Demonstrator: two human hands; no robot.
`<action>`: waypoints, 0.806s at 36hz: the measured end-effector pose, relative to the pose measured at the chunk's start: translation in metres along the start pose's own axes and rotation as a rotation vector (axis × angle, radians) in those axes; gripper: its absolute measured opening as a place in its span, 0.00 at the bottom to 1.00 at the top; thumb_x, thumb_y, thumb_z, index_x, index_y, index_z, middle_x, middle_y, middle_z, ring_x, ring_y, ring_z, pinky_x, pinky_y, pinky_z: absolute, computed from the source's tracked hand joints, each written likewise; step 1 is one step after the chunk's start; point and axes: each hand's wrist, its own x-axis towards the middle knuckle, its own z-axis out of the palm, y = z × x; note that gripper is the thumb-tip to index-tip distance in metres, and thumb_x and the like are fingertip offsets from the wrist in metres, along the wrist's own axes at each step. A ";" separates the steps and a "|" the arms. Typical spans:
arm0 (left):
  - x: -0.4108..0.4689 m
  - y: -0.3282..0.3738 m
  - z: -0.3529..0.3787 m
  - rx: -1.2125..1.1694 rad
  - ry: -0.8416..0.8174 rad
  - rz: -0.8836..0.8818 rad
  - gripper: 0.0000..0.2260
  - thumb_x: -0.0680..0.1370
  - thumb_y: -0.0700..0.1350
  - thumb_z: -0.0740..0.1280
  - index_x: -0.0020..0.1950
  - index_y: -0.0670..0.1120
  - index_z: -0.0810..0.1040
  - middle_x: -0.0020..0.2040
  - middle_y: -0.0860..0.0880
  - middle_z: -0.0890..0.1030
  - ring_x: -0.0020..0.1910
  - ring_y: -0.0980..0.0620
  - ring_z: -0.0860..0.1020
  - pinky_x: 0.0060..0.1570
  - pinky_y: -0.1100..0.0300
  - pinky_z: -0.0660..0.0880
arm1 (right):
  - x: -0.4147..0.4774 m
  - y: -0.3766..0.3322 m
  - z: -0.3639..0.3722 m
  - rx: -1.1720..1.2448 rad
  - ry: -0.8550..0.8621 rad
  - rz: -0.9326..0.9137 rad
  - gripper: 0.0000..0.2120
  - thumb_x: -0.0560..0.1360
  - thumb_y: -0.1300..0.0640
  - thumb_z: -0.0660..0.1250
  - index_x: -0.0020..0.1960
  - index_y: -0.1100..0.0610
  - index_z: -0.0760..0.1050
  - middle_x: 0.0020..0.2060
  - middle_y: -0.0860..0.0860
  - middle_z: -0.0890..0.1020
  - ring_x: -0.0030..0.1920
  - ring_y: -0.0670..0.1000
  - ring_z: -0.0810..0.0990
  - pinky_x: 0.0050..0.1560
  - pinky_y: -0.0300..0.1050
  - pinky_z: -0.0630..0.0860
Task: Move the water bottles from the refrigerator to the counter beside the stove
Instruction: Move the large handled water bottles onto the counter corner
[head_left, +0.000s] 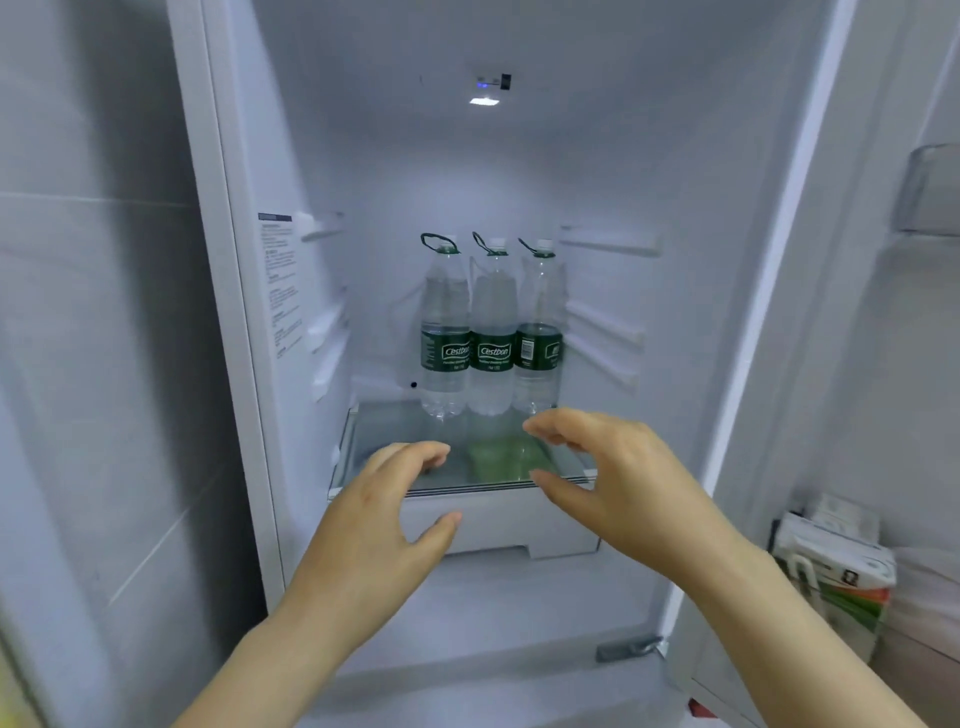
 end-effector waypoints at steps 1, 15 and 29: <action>0.005 -0.006 0.000 0.003 0.005 -0.005 0.19 0.74 0.46 0.71 0.63 0.57 0.72 0.57 0.66 0.72 0.58 0.75 0.66 0.52 0.83 0.60 | 0.007 0.001 0.005 0.010 0.009 0.001 0.18 0.75 0.52 0.69 0.65 0.49 0.74 0.57 0.42 0.80 0.58 0.46 0.78 0.58 0.45 0.75; 0.093 -0.061 0.018 0.077 0.103 -0.077 0.20 0.73 0.45 0.71 0.64 0.52 0.73 0.57 0.61 0.72 0.58 0.64 0.71 0.54 0.80 0.62 | 0.124 0.048 0.069 0.152 0.088 0.008 0.15 0.73 0.57 0.70 0.60 0.53 0.76 0.51 0.45 0.82 0.52 0.45 0.79 0.57 0.48 0.76; 0.196 -0.092 0.044 0.238 0.209 -0.121 0.22 0.75 0.47 0.69 0.68 0.50 0.70 0.64 0.55 0.72 0.62 0.57 0.71 0.56 0.69 0.63 | 0.238 0.104 0.098 0.255 0.113 -0.032 0.16 0.73 0.55 0.70 0.61 0.52 0.76 0.53 0.46 0.82 0.54 0.44 0.79 0.59 0.48 0.77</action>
